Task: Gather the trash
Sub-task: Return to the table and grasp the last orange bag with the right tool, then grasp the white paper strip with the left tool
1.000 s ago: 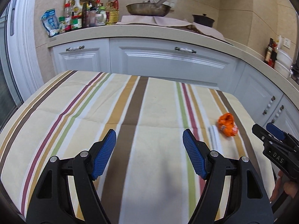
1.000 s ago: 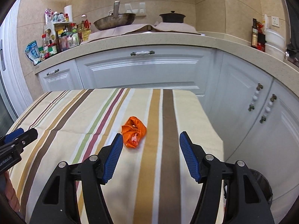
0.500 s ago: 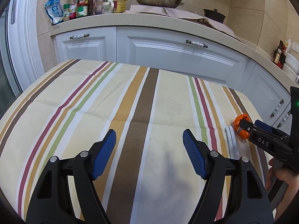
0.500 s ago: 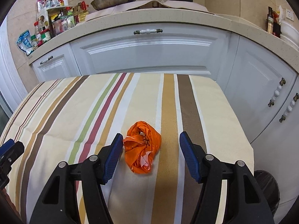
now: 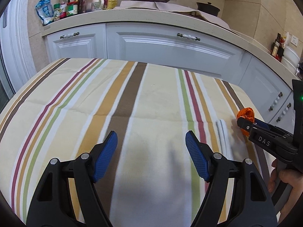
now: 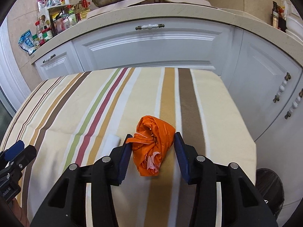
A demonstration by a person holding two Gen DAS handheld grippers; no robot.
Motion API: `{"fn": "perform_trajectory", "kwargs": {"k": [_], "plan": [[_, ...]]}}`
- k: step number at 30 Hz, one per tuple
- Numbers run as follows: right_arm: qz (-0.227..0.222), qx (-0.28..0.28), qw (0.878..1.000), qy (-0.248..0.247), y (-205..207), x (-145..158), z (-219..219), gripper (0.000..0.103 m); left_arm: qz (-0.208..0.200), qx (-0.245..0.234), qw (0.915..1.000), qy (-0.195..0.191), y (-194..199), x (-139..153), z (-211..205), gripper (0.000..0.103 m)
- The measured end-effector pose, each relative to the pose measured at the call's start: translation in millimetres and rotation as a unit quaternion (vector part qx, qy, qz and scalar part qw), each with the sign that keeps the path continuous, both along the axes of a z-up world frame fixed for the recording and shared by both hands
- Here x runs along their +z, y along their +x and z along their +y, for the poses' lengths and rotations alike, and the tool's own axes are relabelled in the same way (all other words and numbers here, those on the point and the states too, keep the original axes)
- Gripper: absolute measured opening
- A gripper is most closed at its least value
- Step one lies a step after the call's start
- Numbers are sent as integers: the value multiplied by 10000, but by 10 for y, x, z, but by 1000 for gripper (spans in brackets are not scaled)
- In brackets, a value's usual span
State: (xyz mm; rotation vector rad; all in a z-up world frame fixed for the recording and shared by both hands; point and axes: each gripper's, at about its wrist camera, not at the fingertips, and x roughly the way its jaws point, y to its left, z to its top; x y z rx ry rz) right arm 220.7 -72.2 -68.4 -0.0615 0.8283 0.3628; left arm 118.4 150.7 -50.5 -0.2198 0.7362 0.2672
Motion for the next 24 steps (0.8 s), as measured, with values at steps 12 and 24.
{"fn": "perform_trajectory", "kwargs": {"k": [12,24], "plan": [[-314,-473,9983,-145,-323,131,-560,45,70,-436,9990,93,84,-34,-482,72],[-290,-740,9968,-60,-565,82,-998,45,392,-855,9954,170,325,-195,-878,70]]}}
